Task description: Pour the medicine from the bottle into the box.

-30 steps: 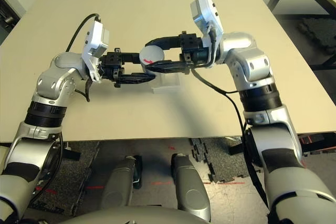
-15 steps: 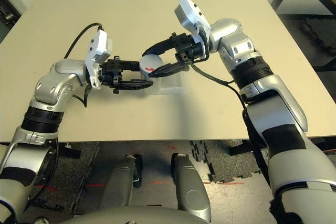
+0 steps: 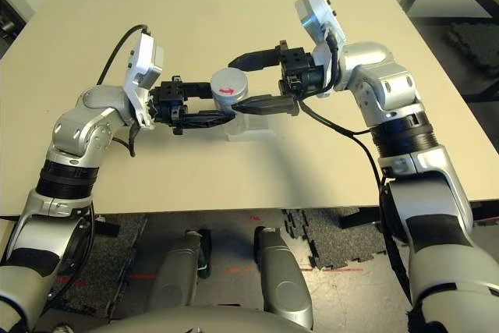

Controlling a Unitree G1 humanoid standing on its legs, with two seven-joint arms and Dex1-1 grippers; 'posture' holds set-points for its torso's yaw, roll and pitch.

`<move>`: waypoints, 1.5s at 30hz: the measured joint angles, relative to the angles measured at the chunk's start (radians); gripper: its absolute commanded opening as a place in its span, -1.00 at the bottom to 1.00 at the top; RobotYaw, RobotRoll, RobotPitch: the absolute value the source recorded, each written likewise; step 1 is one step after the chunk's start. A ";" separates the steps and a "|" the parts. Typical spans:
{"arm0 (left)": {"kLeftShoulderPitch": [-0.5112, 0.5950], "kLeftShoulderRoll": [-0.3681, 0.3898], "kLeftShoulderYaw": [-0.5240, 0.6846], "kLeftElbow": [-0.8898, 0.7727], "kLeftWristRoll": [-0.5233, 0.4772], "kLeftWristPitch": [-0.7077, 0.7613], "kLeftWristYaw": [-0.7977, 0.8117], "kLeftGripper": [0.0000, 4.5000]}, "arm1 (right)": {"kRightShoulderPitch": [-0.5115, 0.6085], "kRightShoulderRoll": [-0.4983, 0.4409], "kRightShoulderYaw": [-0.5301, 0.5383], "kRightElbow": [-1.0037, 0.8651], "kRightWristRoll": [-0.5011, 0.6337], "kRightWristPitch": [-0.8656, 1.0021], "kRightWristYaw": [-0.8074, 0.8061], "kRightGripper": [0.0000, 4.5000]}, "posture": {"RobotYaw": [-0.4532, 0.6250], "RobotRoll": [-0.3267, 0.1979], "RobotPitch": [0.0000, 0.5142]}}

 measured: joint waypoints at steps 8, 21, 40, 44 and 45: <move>-0.024 -0.001 -0.002 0.072 0.004 -0.043 -0.011 0.08 | 0.001 0.071 -0.028 -0.117 -0.035 0.097 -0.213 1.00 | -0.18 0.25 -0.26; -0.029 -0.007 -0.011 0.084 0.005 -0.053 -0.010 0.08 | -0.020 0.087 0.013 -0.102 -0.142 0.093 -0.212 1.00 | -0.17 0.25 -0.26; -0.026 -0.012 -0.010 0.097 0.006 -0.059 0.018 0.08 | 0.023 0.030 -0.031 -0.086 -0.137 0.123 -0.204 1.00 | -0.17 0.25 -0.30; -0.025 -0.010 -0.005 0.098 0.007 -0.059 0.036 0.08 | 0.035 0.001 -0.051 -0.068 -0.126 0.109 -0.191 1.00 | -0.17 0.25 -0.30; -0.024 -0.008 0.002 0.099 0.007 -0.059 0.039 0.08 | 0.042 -0.009 -0.065 -0.058 -0.121 0.104 -0.188 1.00 | -0.17 0.25 -0.29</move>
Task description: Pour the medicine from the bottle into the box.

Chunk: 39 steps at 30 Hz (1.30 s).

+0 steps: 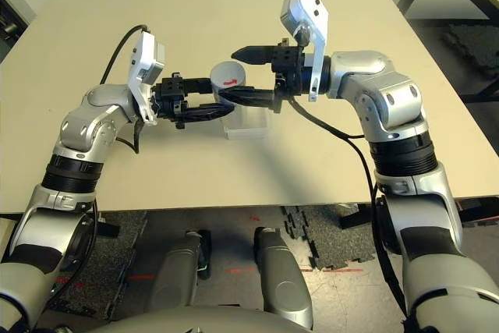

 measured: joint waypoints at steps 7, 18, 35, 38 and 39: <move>0.017 0.003 -0.002 -0.006 -0.002 0.000 -0.018 0.08 | 0.029 -0.083 -0.085 0.108 -0.022 -0.026 -0.009 1.00 | -0.17 0.25 -0.28; 0.009 0.004 -0.002 0.003 -0.001 -0.002 -0.021 0.08 | 0.140 -0.164 -0.097 -0.054 0.068 0.115 0.079 1.00 | -0.19 0.25 -0.28; -0.035 -0.011 -0.005 0.043 0.001 -0.031 -0.025 0.08 | -0.014 0.059 -0.025 -0.121 0.040 0.125 -0.099 1.00 | -0.19 0.25 -0.27; -0.035 -0.012 -0.005 0.043 0.001 -0.031 -0.025 0.08 | -0.018 0.067 0.000 -0.113 0.027 0.119 -0.099 1.00 | -0.19 0.25 -0.27; -0.035 -0.013 -0.005 0.043 0.001 -0.032 -0.025 0.08 | -0.018 0.070 0.003 -0.112 0.024 0.116 -0.097 1.00 | -0.19 0.25 -0.27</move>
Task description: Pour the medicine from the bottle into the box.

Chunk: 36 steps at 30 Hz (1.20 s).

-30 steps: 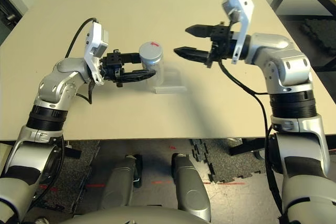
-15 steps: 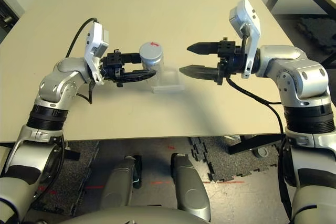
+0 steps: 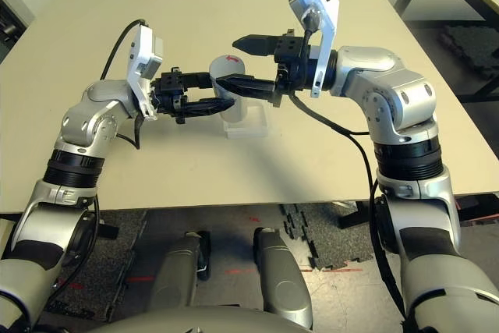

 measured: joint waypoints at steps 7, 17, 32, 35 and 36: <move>0.000 -0.011 -0.001 0.000 0.000 -0.002 0.000 0.08 | -0.005 0.004 0.009 0.009 -0.014 -0.014 0.014 1.00 | -0.19 0.25 -0.28; 0.000 -0.014 -0.001 0.000 0.002 -0.001 0.009 0.08 | -0.010 -0.037 0.001 0.054 -0.022 -0.030 0.034 1.00 | -0.19 0.25 -0.27; 0.006 -0.007 0.004 -0.002 0.002 0.000 0.010 0.08 | 0.062 -0.174 -0.110 0.137 -0.014 -0.041 0.046 1.00 | -0.19 0.25 -0.28; 0.006 -0.007 0.004 -0.002 0.002 0.000 0.008 0.08 | 0.089 -0.193 -0.123 0.135 -0.011 -0.031 0.051 1.00 | -0.19 0.25 -0.28; 0.006 -0.007 0.004 -0.002 0.002 0.000 0.007 0.08 | 0.097 -0.197 -0.124 0.128 -0.009 -0.023 0.052 1.00 | -0.19 0.25 -0.28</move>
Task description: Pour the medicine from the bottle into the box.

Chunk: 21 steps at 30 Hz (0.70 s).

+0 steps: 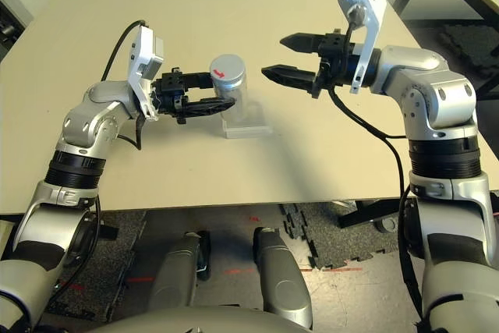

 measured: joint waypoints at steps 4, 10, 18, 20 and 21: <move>0.000 0.000 0.000 0.000 0.000 -0.001 -0.001 0.08 | 0.038 -0.031 0.001 -0.055 0.029 0.039 0.041 1.00 | -0.19 0.25 -0.30; -0.001 -0.001 0.000 0.002 0.000 -0.005 -0.002 0.08 | 0.021 -0.010 0.001 -0.142 0.086 0.112 0.043 1.00 | -0.20 0.25 -0.32; -0.001 -0.004 -0.002 0.002 0.000 -0.007 -0.003 0.08 | -0.057 0.058 0.013 -0.170 0.104 0.125 0.010 1.00 | -0.20 0.25 -0.34; -0.001 -0.005 -0.003 0.002 0.000 -0.007 -0.004 0.08 | -0.066 0.075 0.036 -0.170 0.102 0.124 0.010 1.00 | -0.20 0.25 -0.34; -0.001 -0.005 -0.003 0.002 0.000 -0.007 -0.004 0.08 | -0.073 0.084 0.051 -0.170 0.100 0.123 0.010 1.00 | -0.20 0.25 -0.34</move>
